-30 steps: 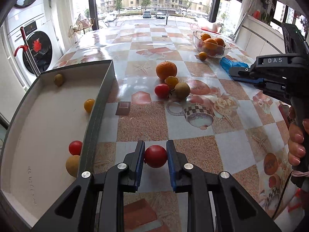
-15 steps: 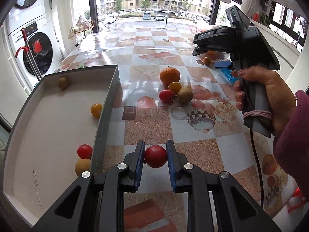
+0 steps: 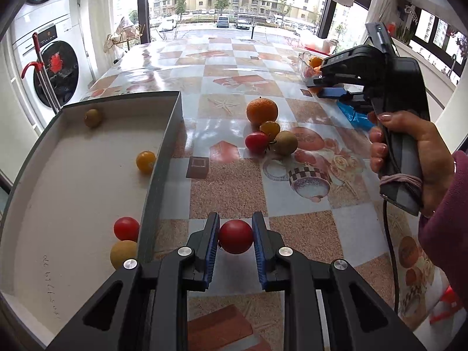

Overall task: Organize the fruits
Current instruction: 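Carry both tomatoes over the gray tray and open both tools to drop them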

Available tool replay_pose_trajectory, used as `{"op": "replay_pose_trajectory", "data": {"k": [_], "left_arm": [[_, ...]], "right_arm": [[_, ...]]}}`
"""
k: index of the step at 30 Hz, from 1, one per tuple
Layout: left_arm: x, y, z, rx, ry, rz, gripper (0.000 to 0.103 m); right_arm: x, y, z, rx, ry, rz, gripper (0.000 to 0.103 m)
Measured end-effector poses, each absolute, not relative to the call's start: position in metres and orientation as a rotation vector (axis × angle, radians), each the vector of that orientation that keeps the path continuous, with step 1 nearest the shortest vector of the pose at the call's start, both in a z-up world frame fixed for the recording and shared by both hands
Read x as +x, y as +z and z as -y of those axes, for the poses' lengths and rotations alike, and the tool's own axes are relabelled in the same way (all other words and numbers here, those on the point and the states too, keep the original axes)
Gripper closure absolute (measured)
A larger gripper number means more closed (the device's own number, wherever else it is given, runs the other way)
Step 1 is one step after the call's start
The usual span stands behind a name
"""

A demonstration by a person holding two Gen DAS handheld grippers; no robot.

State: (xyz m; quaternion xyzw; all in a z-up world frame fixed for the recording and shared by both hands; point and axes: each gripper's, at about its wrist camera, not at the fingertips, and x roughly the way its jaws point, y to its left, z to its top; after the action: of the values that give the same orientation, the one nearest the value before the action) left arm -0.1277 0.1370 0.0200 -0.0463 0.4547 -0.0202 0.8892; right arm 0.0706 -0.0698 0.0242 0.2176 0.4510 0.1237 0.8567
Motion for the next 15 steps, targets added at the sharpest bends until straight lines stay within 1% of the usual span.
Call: {"op": "replay_pose_trajectory", "data": {"k": [8,15], "left_arm": [[-0.14,0.04,-0.148,-0.142,-0.032,-0.901,0.079],[-0.153,0.057,-0.167,-0.126,0.039,-0.875,0.079]], "right_arm": [[0.001,0.033,0.096,0.484,0.361,-0.993,0.081],[-0.05,0.027,0.068,0.392,0.416,-1.037,0.081]]}}
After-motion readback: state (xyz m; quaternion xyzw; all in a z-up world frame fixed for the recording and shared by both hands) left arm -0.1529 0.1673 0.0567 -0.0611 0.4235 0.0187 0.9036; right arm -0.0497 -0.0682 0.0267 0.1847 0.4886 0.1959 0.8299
